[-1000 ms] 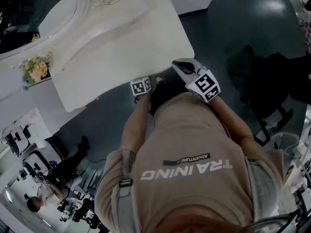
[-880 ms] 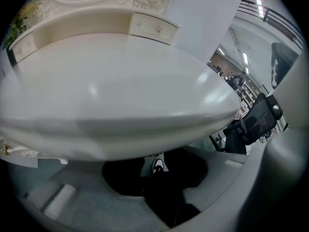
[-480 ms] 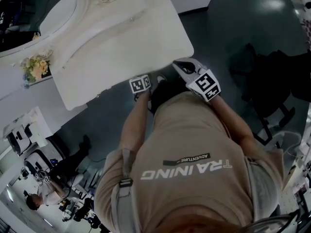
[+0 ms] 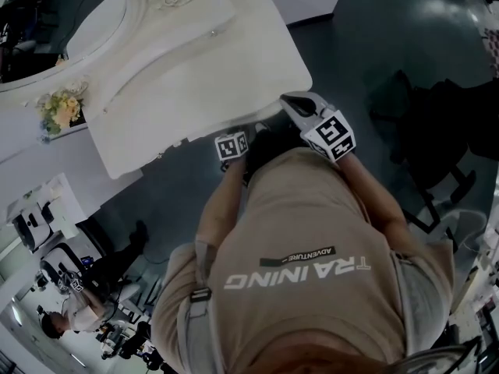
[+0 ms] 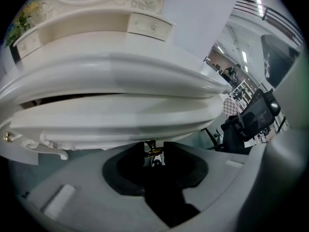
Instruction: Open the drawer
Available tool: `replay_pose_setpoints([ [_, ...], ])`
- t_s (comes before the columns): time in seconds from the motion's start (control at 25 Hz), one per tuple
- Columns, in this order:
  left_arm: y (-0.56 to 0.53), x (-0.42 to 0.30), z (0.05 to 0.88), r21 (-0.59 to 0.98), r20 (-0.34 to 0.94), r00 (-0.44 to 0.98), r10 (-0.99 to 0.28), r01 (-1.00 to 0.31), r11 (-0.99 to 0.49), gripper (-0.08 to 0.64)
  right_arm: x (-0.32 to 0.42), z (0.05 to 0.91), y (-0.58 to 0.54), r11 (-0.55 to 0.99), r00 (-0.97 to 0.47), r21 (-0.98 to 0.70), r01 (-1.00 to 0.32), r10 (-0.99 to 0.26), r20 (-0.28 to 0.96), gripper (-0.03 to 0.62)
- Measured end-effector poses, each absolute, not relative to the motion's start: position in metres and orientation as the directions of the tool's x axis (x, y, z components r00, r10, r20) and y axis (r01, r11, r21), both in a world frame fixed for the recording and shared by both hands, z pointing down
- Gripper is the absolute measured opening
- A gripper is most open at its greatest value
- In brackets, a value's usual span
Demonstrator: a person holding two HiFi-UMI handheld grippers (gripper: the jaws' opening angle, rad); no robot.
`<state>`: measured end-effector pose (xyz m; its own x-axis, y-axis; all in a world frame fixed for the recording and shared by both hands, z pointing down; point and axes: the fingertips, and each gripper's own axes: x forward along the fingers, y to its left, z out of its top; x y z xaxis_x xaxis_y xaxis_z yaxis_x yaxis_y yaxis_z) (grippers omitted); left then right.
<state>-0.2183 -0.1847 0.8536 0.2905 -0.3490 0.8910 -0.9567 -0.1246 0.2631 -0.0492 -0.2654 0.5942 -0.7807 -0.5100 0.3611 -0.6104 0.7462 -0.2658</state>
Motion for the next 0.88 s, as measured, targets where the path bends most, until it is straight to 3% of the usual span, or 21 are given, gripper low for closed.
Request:
replay_pose_setpoints([
  [0.32, -0.167, -0.216, 0.853, 0.269, 0.89, 0.307, -0.337, -0.951, -0.155, 0.13, -0.075, 0.599, -0.247, 0.767, -0.796, -0.265, -0.584, -0.479, 0.369, 0.003],
  [0.88, -0.113, -0.223, 0.841, 0.343, 0.875, 0.401, -0.272, -0.909, -0.238, 0.13, -0.104, 0.578, -0.173, 0.702, -0.706, -0.216, -0.678, -0.542, 0.455, 0.003],
])
